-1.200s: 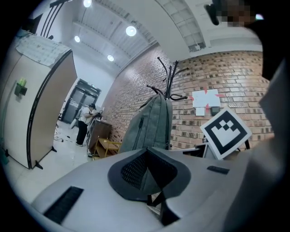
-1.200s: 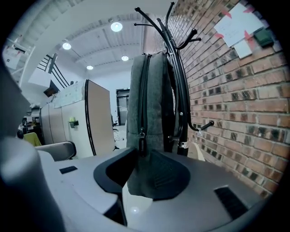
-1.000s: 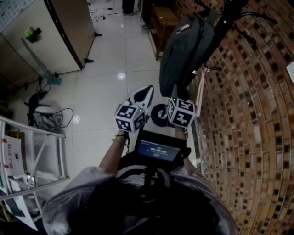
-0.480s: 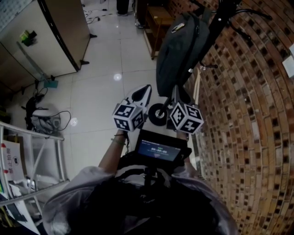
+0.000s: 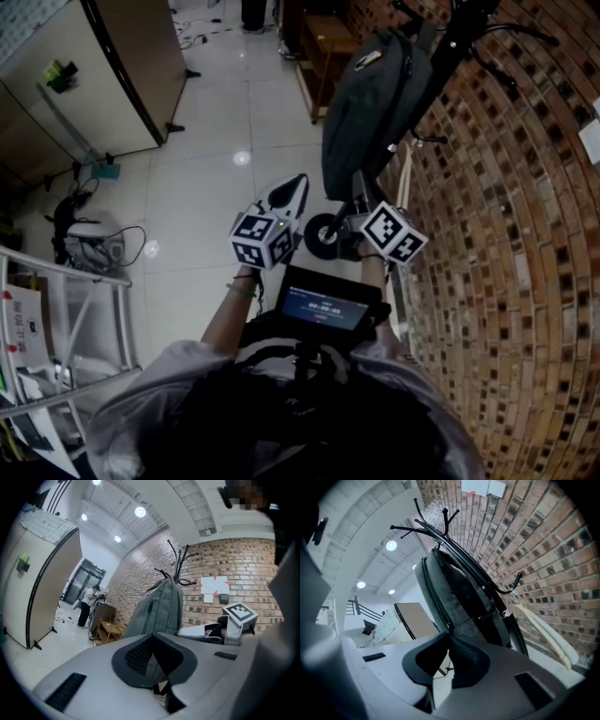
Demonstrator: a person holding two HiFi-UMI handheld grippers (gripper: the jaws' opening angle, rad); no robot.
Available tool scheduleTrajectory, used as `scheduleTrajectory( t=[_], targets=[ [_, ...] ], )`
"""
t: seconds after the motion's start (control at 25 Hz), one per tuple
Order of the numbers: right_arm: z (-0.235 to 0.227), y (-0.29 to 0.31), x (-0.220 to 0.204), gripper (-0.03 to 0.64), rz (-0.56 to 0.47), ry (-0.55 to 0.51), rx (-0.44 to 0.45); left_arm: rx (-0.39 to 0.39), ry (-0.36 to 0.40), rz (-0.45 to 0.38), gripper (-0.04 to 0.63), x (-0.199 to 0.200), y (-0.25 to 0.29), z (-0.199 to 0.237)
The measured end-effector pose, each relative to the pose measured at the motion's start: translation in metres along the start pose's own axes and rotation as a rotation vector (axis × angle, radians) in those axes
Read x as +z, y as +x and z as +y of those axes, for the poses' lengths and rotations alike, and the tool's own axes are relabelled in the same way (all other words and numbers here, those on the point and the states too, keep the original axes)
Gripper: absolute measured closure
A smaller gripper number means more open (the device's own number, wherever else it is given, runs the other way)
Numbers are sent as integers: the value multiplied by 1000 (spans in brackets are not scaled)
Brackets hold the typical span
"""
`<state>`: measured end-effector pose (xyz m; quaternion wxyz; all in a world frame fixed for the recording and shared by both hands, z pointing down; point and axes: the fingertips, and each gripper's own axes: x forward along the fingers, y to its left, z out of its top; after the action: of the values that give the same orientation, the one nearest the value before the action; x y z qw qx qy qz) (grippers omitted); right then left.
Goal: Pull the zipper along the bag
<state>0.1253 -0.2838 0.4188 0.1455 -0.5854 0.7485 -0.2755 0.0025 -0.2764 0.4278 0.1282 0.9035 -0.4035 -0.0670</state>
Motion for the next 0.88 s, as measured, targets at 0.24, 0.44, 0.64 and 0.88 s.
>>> scheduleTrajectory(
  t=[0.24,0.44,0.64,0.88],
  targets=[
    [3,1,2,623,39,-25,20,8,-3,-2,588,1,1,7],
    [4,-7,5,624,32,81,119,6,-6,-6,588,2,4,7],
    [4,-8,12,623,41,117,162,1,-8,0,588,0,4,8],
    [10,-7,16,618,47,142,192,4,-14,-1,588,-1,4,8]
  ],
)
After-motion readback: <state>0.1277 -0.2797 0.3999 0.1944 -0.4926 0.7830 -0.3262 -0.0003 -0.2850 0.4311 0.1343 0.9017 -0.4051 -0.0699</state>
